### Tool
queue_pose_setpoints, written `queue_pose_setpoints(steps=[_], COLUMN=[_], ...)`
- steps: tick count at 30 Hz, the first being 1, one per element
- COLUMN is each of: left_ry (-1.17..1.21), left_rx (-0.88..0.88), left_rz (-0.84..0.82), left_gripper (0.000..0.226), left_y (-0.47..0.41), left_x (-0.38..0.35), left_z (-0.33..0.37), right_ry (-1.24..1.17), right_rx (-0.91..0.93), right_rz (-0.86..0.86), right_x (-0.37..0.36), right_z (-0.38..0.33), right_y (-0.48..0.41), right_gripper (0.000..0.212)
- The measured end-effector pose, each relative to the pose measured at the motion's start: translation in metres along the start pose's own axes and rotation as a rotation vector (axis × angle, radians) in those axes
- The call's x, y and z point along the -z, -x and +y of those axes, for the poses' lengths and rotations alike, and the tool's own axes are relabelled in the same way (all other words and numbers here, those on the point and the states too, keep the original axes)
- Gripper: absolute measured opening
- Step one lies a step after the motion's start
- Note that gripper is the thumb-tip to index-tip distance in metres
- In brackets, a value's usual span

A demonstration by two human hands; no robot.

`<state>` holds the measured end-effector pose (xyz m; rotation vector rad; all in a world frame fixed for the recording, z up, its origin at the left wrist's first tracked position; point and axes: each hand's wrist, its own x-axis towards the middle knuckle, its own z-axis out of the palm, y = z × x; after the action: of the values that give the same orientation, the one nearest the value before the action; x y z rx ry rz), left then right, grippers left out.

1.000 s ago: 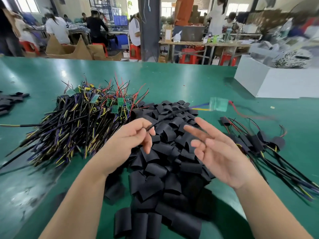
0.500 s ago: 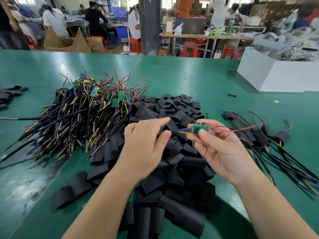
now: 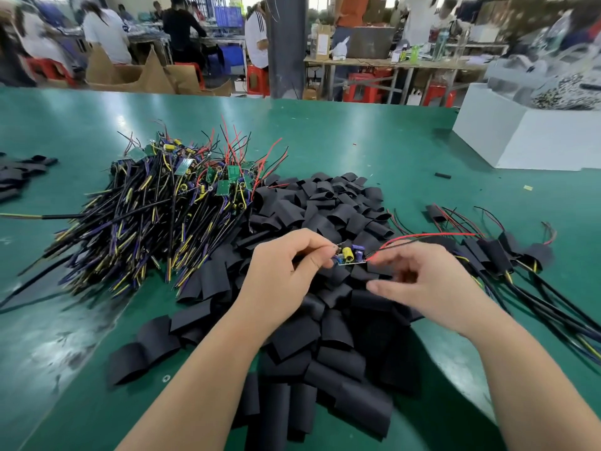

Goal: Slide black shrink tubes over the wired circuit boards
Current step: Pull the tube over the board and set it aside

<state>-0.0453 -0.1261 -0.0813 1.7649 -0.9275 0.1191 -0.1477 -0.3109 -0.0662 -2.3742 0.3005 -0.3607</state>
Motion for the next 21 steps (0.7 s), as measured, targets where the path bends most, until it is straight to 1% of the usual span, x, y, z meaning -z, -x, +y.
queue_pose_setpoints(steps=[3,5,8,10,11,13,15,17,19,21], left_ry=[0.049,0.092,0.157,0.193,0.208,0.224,0.222,0.221,0.23,0.236], left_rx=[0.02,0.033,0.012,-0.015,-0.026,-0.053,-0.076,-0.075,-0.063,-0.056], left_rz=[0.004,0.019,0.066,0.1,0.113,0.135,0.155,0.175,0.187,0.188], left_gripper=[0.017,0.018,0.019,0.018,0.017,0.016,0.017,0.017,0.016,0.017], left_y=[0.001,0.001,0.001,0.0,0.0,-0.001,-0.001,-0.001,0.0,0.0], left_x=[-0.001,-0.002,-0.001,0.001,0.002,0.004,0.005,0.007,0.007,0.008], left_z=[-0.001,-0.002,-0.001,-0.001,-0.001,0.0,0.0,0.001,0.001,0.001], right_ry=[0.231,0.3,0.274,0.289,0.288,0.212,0.007,-0.332,-0.741,-1.162], right_rx=[0.02,0.053,0.08,0.103,0.117,0.115,0.051,-0.047,-0.122,-0.201], right_rz=[-0.178,-0.227,-0.232,-0.239,-0.214,-0.068,0.134,0.294,0.37,0.375], right_x=[-0.005,-0.011,-0.012,-0.011,-0.011,-0.008,-0.001,0.007,0.012,0.015], right_z=[-0.001,-0.004,-0.004,-0.002,-0.001,0.002,0.006,0.009,0.012,0.015], right_y=[0.002,0.0,-0.002,-0.001,0.0,-0.001,-0.002,-0.005,-0.006,-0.008], right_gripper=[0.036,0.044,0.053,0.053,0.051,0.046,0.041,0.033,0.025,0.014])
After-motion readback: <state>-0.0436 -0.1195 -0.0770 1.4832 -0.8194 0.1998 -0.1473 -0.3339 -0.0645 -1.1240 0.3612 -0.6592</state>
